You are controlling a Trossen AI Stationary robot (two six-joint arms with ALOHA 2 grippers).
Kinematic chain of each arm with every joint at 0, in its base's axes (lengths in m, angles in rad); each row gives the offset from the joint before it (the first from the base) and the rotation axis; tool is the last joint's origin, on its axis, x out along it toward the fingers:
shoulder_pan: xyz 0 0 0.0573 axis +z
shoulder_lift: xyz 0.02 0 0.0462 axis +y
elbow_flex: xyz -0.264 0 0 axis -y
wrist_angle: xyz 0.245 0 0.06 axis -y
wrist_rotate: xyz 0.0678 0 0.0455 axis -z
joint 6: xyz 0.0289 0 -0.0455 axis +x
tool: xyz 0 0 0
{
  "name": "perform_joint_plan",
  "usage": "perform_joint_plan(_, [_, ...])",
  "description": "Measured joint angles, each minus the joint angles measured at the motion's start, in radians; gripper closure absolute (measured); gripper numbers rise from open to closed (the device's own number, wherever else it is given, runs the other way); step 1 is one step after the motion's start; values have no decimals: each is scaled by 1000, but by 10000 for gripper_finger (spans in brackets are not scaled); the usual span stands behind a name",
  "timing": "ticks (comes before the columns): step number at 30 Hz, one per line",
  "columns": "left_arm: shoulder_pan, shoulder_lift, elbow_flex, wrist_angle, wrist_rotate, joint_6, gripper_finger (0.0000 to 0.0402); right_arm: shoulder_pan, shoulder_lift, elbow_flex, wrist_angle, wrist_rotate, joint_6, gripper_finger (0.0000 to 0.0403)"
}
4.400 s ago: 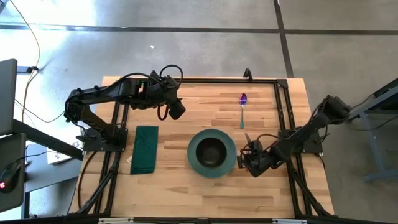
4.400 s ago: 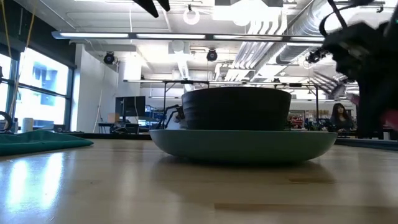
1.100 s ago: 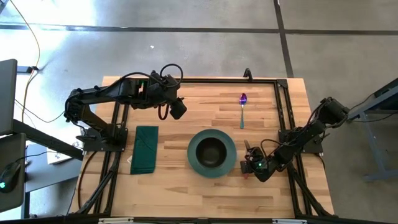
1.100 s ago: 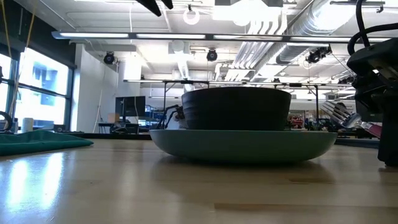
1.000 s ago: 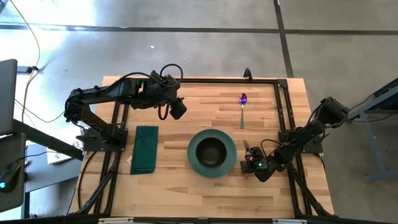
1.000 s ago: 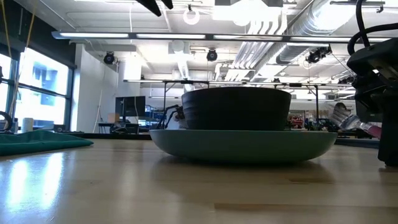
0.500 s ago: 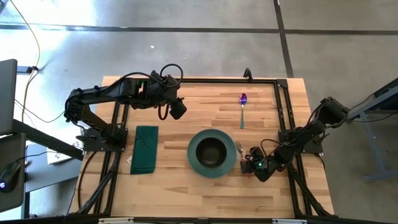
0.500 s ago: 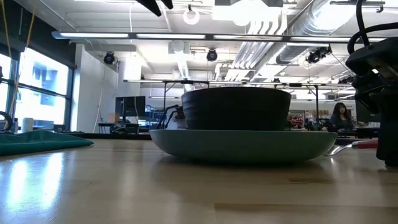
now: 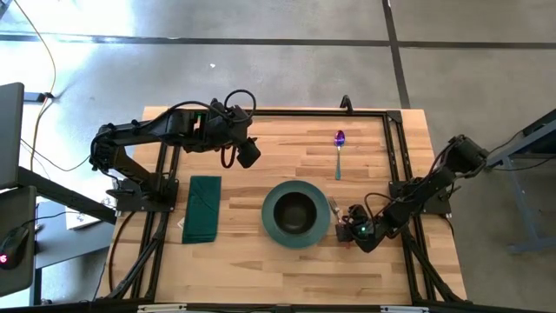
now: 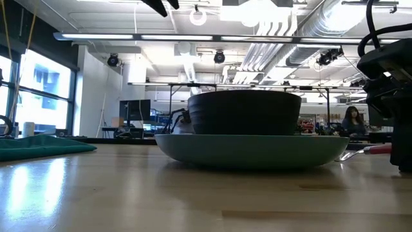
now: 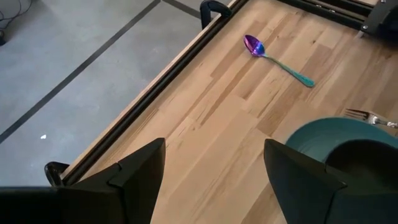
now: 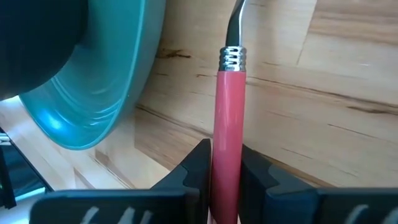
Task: Set table place
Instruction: Put the red fork to the right of the blue plate
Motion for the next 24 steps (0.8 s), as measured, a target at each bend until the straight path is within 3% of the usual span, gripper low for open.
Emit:
perform_joint_plan(14, [0, 0, 0, 0, 0, 0, 142, -13, -18, 2, -27, -18, -85, 354])
perform_joint_plan(24, [0, 0, 0, 0, -1, 0, 142, -82, -21, 2, -24, -115, -194, 354])
